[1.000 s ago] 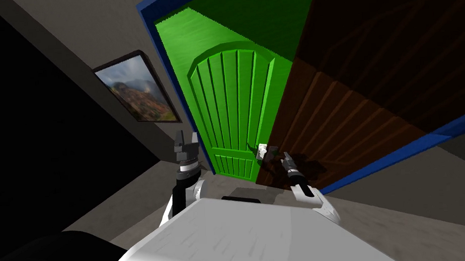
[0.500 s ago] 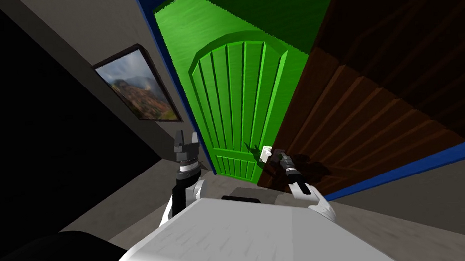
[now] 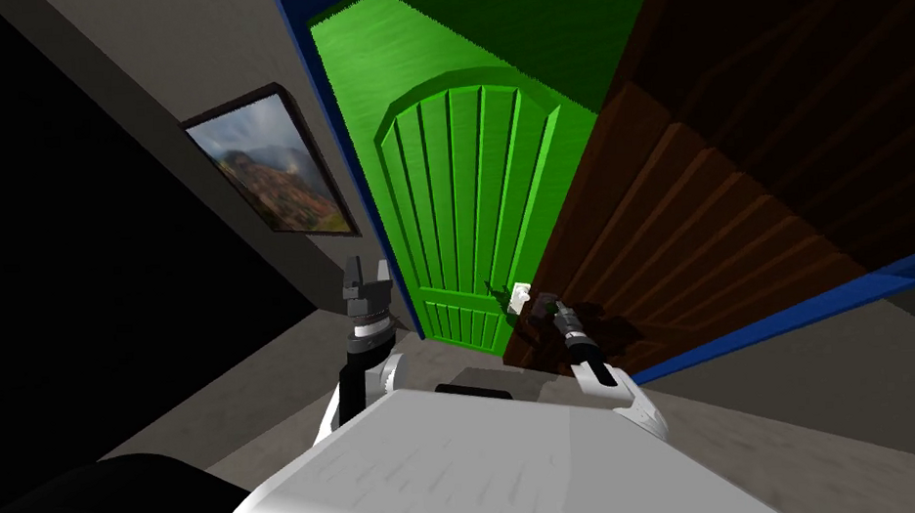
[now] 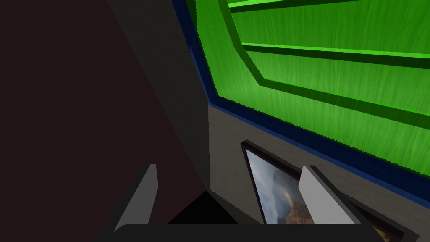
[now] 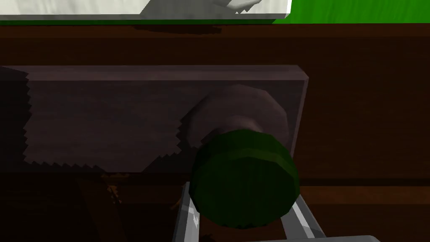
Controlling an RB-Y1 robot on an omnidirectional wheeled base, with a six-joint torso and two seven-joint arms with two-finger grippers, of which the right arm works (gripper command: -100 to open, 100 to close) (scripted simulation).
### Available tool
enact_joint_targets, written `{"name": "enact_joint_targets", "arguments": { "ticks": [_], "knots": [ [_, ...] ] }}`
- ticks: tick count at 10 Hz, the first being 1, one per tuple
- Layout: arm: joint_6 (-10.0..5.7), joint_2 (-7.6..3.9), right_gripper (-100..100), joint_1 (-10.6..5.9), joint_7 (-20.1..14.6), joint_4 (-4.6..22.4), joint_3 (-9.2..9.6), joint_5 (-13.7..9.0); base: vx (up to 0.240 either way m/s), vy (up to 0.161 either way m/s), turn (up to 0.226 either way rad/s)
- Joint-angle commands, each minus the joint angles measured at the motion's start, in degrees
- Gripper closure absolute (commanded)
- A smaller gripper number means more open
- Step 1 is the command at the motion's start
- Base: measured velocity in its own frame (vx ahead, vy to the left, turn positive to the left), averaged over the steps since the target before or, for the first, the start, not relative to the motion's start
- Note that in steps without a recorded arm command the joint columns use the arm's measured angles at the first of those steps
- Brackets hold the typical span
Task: Pull the door open
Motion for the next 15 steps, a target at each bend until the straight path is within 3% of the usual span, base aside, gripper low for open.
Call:
{"name": "enact_joint_targets", "arguments": {
  "ticks": [1,2,9,12,15],
  "knots": [
    [0.28,-0.97,100,1.12,-0.4,0.93,-0.95,-0.14,-0.173,-0.066,-0.161],
    [0.17,-0.68,-100,0.87,-0.71,0.02,0.0,0.08,-0.192,-0.051,-0.024],
    [-1.3,-0.79,-100,1.86,-3.46,-2.77,4.48,1.08,-0.189,0.017,0.075],
    [-0.96,-1.16,-100,2.29,-2.21,-0.73,2.12,0.4,0.011,-0.094,-0.1],
    [-1.1,-0.83,-100,1.43,-1.65,-0.1,2.0,0.25,0.167,-0.072,0.033]
  ]
}}
